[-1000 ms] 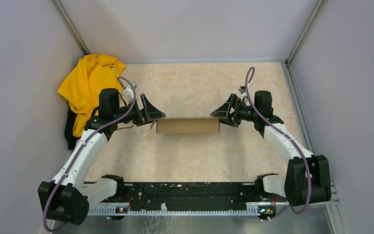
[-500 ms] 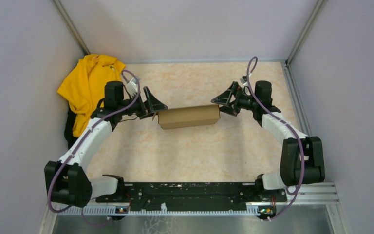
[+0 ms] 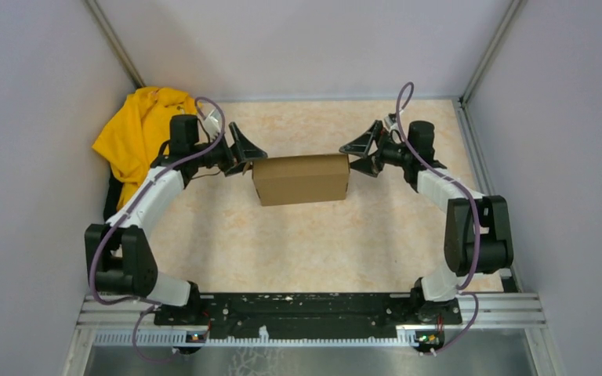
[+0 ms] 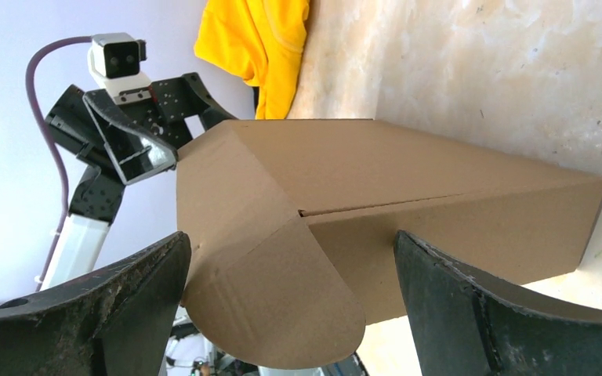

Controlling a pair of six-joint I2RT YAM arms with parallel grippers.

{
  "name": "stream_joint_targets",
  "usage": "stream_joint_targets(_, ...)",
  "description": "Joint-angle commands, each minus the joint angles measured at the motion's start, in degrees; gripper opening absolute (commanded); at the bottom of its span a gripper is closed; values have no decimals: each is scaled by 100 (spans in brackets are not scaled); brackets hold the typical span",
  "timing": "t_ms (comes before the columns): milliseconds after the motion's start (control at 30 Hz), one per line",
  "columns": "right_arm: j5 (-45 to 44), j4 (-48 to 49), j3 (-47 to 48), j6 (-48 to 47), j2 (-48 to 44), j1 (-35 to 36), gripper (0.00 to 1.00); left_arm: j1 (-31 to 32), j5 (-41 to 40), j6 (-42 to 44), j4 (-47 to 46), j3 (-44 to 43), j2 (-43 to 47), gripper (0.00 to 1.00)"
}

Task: Fold the paper box

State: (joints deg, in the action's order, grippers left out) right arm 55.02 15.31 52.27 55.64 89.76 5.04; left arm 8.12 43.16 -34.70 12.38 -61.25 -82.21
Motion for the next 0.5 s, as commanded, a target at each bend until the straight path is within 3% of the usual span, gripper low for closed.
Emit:
stream_joint_targets(0, 333, 584, 394, 210, 137, -18, 99, -84, 491, 153, -157, -304, -271, 99)
stream_joint_targets(233, 276, 491, 518, 122, 282, -93, 99, -170, 789, 423, 78, -678, -521, 99)
stream_joint_targets(467, 60, -199, 693, -419, 269, -232, 99, -233, 945, 630, 261, -885, -544, 99)
